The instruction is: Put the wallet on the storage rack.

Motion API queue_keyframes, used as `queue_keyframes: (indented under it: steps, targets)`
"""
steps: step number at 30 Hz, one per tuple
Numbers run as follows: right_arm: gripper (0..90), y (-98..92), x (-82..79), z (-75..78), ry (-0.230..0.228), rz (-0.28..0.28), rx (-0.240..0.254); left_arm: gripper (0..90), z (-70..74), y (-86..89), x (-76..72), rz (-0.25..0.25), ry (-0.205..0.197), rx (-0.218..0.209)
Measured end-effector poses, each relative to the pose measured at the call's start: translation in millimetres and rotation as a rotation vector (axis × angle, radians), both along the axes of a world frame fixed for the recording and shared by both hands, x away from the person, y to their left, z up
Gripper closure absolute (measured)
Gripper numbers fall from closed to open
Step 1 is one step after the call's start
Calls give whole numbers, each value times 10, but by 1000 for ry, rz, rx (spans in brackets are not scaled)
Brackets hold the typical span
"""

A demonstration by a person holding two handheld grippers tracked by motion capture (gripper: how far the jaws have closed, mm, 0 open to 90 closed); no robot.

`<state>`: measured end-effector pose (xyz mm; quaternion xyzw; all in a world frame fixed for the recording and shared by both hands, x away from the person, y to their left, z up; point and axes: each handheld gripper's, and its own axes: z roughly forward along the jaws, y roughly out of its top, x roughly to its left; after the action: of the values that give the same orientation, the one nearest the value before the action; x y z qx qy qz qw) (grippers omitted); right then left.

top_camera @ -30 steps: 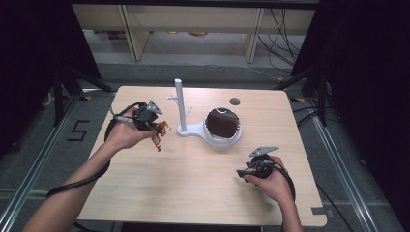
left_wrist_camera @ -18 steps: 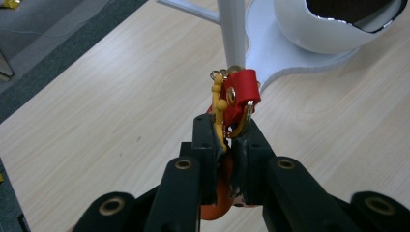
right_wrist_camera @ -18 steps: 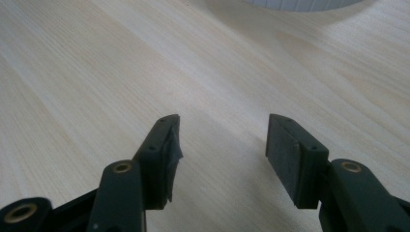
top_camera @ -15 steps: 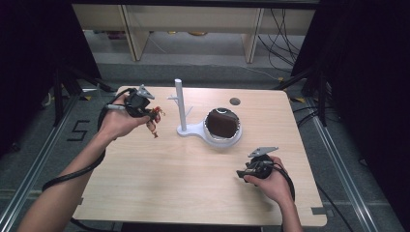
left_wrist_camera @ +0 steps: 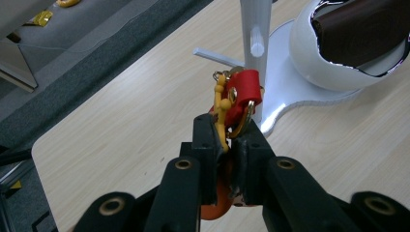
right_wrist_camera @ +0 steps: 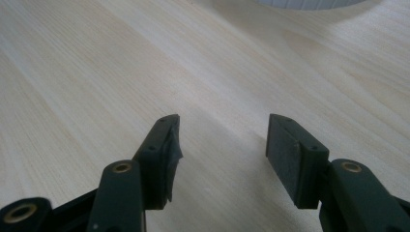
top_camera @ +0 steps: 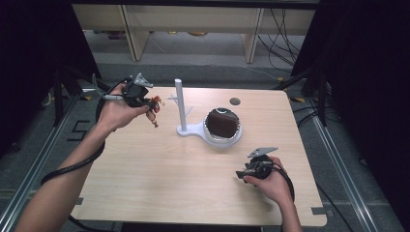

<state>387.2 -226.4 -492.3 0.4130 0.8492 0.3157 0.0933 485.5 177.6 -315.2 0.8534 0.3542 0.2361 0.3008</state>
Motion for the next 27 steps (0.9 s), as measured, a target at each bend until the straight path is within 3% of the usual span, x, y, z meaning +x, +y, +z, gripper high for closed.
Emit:
queue_keyframes:
  steps: [14,15,27]
  targets:
    - [467,3,-2,-8,14,7,-10,802,75,-90,35,-9,-22,-9]
    - [467,22,-22,-6,38,-12,3,802,83,-93,39,-8,-21,-7]
    - [465,11,0,-29,7,4,-2,803,128,-145,93,-11,-40,-9]
